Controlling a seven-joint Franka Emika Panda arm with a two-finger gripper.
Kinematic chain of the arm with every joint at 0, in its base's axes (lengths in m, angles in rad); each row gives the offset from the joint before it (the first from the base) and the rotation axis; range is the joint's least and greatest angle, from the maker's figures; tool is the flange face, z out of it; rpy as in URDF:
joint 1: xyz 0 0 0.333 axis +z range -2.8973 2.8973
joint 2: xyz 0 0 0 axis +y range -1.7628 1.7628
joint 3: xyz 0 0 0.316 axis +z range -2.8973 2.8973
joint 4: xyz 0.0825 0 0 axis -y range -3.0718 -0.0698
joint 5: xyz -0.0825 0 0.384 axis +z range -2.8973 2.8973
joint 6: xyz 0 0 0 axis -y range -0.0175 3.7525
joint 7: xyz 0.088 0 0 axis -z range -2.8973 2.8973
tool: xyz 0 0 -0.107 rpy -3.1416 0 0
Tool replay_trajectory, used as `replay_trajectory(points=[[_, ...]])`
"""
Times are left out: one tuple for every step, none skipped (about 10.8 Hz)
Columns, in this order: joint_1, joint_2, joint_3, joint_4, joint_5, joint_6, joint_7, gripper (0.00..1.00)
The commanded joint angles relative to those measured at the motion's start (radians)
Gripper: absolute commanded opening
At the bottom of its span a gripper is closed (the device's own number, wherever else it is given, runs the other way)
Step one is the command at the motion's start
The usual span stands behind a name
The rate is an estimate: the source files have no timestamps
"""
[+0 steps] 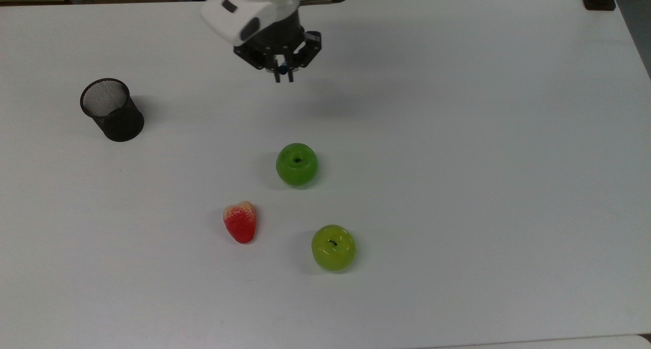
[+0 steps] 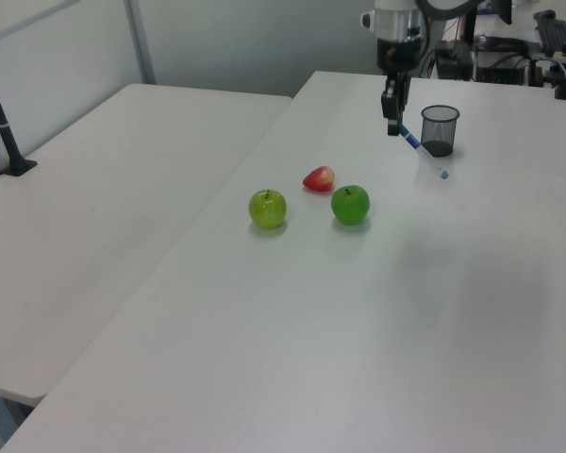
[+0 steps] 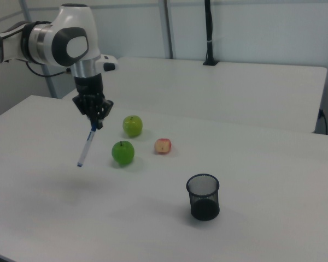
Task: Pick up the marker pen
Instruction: 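Carry the marker pen away from the cup toward the apples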
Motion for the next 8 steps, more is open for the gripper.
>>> replay_trajectory(points=[[0.079, -0.003, -0.015, -0.029, 0.012, -0.103, 0.025, 0.05], [0.097, 0.003, -0.015, -0.029, 0.014, -0.132, 0.025, 0.06], [0.113, 0.012, -0.014, -0.038, 0.014, -0.132, 0.025, 0.05], [0.123, 0.020, -0.014, -0.046, 0.014, -0.121, 0.025, 0.05], [0.130, 0.043, -0.014, -0.054, 0.014, -0.114, 0.025, 0.05], [0.131, 0.063, -0.014, -0.057, 0.014, -0.097, 0.025, 0.05], [0.139, 0.094, -0.014, -0.057, 0.014, -0.077, 0.028, 0.05], [0.143, 0.121, -0.014, -0.057, 0.014, -0.054, 0.037, 0.05]])
